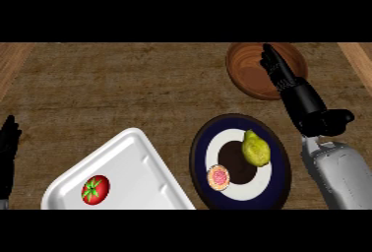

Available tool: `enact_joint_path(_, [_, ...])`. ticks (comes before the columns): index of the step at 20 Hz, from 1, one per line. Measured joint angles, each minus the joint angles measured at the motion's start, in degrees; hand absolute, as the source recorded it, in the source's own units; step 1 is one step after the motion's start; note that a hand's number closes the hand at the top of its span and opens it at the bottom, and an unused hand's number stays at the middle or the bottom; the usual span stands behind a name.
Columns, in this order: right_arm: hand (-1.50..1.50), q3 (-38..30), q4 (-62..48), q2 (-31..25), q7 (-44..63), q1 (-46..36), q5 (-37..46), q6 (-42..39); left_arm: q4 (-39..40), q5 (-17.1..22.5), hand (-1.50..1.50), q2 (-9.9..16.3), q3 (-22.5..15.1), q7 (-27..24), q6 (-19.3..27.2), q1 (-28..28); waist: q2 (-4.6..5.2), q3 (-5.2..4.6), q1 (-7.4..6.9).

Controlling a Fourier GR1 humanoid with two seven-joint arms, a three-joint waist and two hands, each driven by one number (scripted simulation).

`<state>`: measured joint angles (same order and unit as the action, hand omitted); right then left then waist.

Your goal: Pick the pear from the plate and place it in the bowl

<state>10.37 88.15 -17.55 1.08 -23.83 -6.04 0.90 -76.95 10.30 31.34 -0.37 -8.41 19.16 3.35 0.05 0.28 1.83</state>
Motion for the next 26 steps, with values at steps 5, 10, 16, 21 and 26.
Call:
enact_joint_path(5, [1.5,0.9,-0.9,2.8,1.5,6.7,-8.0,-6.0,-5.4,0.5,0.0,-4.1,-4.6,2.2,-1.8,-3.4,-0.05,-0.1,-0.37])
enact_joint_path(10, [-1.5,-1.2,-3.5,3.8,0.7,13.2,-5.8,0.1,-8.0,2.4,0.0,-9.3,-8.9,3.7,-3.9,-6.7,-0.07,-0.23,1.64])
enact_joint_path(16, [-1.5,-7.1,1.4,11.8,-9.1,24.5,-13.0,4.2,-9.1,2.1,0.0,-13.0,-12.3,6.6,-3.8,-9.6,-0.2,-0.17,0.78])
enact_joint_path(21, [-1.5,-11.6,9.4,8.7,-7.7,28.8,-13.9,5.7,-10.0,1.0,0.0,-14.5,-12.9,8.9,-4.2,-11.1,-0.18,-0.25,-0.68])
enact_joint_path(26, [-1.5,-16.0,12.9,0.5,3.4,27.7,-14.1,5.8,-11.2,0.0,0.0,-15.4,-13.3,11.0,-4.3,-11.9,-0.15,-0.31,-1.33])
